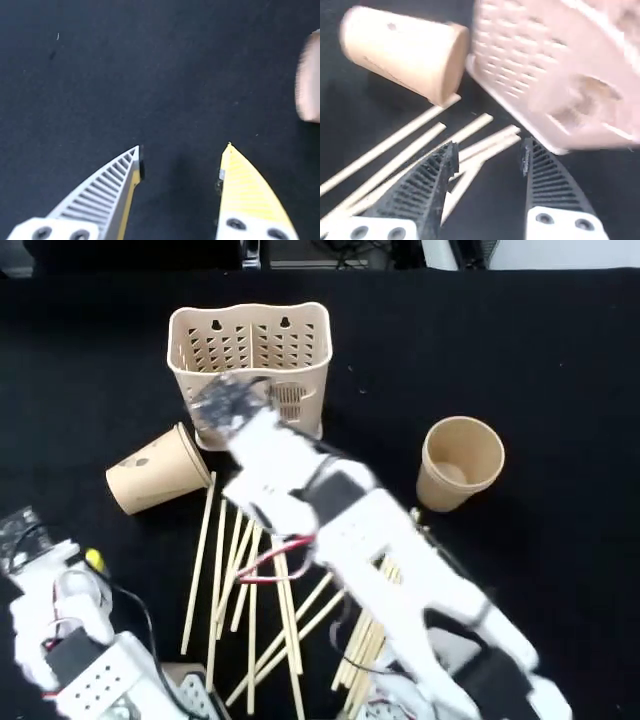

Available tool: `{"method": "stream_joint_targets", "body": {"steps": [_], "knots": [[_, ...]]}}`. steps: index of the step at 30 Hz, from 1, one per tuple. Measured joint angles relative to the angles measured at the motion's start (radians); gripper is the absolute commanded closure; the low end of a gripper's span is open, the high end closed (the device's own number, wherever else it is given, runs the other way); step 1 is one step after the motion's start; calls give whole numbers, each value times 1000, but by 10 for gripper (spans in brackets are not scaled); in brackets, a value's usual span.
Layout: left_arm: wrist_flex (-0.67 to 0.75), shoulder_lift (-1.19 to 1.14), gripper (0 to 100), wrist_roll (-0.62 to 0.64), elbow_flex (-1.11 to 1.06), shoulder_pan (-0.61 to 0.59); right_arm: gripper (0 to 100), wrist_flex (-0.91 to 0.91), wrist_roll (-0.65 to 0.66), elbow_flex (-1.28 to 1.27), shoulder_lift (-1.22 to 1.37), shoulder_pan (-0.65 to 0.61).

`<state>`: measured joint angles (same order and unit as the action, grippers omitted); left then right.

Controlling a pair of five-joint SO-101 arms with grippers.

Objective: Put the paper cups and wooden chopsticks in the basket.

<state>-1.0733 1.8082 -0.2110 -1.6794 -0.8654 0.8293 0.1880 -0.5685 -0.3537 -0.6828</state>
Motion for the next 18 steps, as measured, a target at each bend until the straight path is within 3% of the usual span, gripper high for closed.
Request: {"method": "stream_joint_targets", "body": {"steps": [5,18], "knots": [[0,0,733,0,-3,-8,783,-103,-144,81,218,-35],[0,0,733,0,-3,-8,783,-118,-161,333,520,-109]]}}
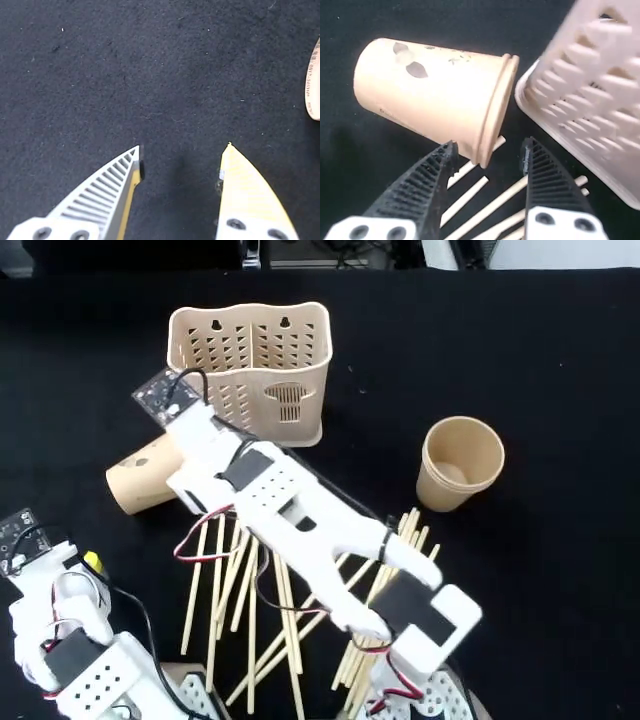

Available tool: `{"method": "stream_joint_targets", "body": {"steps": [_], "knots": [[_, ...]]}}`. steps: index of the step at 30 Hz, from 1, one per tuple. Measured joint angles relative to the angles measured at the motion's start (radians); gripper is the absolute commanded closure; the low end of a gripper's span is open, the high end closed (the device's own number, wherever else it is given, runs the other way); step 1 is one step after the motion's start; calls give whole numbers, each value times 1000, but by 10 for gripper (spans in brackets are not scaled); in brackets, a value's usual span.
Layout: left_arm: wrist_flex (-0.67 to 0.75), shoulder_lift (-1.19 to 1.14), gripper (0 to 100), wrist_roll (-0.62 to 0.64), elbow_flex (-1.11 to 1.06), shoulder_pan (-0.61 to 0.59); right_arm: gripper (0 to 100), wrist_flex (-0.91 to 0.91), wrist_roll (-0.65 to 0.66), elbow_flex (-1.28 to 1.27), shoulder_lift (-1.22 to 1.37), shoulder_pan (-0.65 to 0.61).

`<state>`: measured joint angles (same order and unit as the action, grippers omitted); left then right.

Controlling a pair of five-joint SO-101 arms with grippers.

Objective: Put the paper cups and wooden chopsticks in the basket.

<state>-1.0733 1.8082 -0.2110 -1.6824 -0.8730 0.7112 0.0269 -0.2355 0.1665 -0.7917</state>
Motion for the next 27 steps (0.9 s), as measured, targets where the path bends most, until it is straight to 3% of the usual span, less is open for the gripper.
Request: {"method": "stream_joint_targets", "body": {"steps": [9,18,27], "knots": [[0,0,733,0,0,0,789,-6,0,69,103,0],[0,0,733,0,0,0,988,-6,216,69,112,-41],[0,0,733,0,0,0,985,-6,272,69,66,-84]]}}
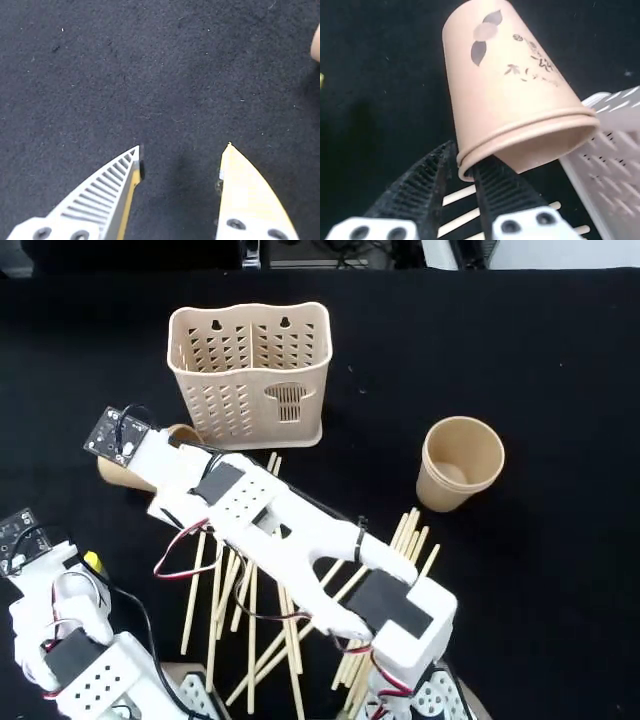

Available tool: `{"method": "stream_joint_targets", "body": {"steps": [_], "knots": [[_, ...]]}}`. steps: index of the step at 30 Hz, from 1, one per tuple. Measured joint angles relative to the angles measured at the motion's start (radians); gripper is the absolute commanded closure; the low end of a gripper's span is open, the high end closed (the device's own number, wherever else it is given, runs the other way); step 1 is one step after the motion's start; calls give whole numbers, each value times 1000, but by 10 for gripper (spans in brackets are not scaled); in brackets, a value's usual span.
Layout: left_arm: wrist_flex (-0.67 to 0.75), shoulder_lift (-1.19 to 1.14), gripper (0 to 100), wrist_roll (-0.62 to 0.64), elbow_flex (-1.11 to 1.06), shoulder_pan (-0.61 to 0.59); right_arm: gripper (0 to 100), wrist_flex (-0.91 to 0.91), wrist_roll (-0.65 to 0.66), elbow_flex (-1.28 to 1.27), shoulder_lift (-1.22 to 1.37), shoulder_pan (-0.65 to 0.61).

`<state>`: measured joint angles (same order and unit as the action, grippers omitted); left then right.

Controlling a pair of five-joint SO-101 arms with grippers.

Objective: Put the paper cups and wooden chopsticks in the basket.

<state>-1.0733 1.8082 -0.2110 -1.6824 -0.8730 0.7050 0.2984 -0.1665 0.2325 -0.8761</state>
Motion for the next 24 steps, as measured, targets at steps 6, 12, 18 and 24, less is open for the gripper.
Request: {"method": "stream_joint_targets", "body": {"steps": [6,12,18,24], "knots": [[0,0,733,0,0,0,986,52,3,0,-91,-5],[-15,0,733,2,0,0,986,230,3,0,-290,-15],[-15,0,733,0,0,0,986,367,5,0,-572,-37],[-15,0,733,0,0,0,986,522,5,0,-833,18]]}}
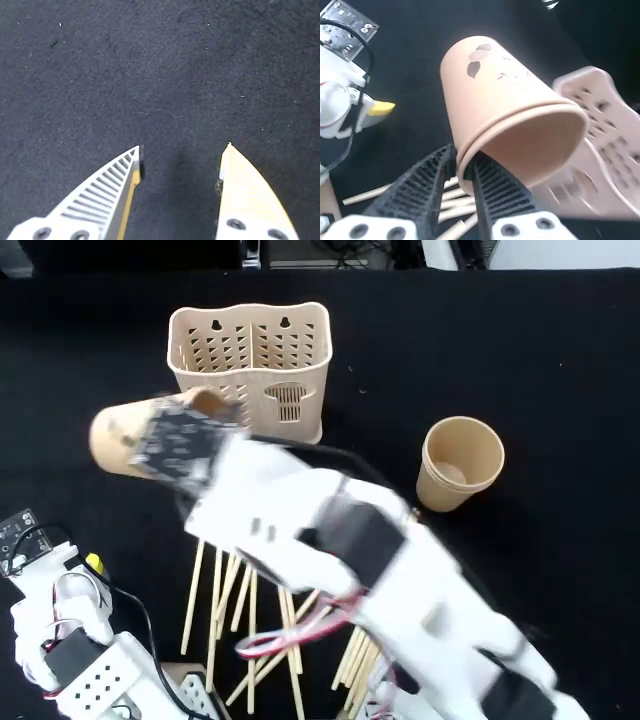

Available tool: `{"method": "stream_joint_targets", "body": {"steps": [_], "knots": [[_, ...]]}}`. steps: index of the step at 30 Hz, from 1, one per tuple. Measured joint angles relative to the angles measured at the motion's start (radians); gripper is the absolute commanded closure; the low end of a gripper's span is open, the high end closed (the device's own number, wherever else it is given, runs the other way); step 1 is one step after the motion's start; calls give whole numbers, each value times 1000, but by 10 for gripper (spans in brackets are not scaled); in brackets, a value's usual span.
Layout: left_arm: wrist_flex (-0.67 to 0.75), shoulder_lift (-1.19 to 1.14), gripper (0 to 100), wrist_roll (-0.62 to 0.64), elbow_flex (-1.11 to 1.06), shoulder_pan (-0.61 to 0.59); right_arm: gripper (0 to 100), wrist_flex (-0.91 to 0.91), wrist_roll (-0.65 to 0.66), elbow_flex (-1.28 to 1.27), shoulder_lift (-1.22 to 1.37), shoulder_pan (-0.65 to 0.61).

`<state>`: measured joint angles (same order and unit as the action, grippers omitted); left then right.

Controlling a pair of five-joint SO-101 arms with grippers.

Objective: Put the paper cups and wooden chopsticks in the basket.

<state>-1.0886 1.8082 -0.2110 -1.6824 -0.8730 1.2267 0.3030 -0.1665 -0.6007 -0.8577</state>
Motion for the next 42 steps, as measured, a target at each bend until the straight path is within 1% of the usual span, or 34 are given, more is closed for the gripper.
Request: {"method": "stream_joint_targets", "body": {"steps": [2,6,9,12,15,19,23,28,31,34,42], "knots": [[0,0,733,0,0,0,986,58,6,0,-71,74],[0,0,733,0,0,0,986,161,98,0,-184,272],[0,0,733,0,0,0,985,210,187,3,-255,442],[0,0,733,0,0,0,985,241,310,6,-299,618],[0,0,733,0,0,0,985,273,459,6,-302,769],[0,0,733,0,0,0,985,308,632,6,-301,896],[0,0,733,2,0,0,985,318,760,31,-129,1013],[0,0,733,2,0,0,985,413,904,164,15,1099],[0,0,733,0,0,0,986,470,974,249,89,1119],[0,0,733,0,0,0,986,485,1000,296,146,1137],[0,0,733,0,0,0,986,485,1026,304,278,1137]]}}
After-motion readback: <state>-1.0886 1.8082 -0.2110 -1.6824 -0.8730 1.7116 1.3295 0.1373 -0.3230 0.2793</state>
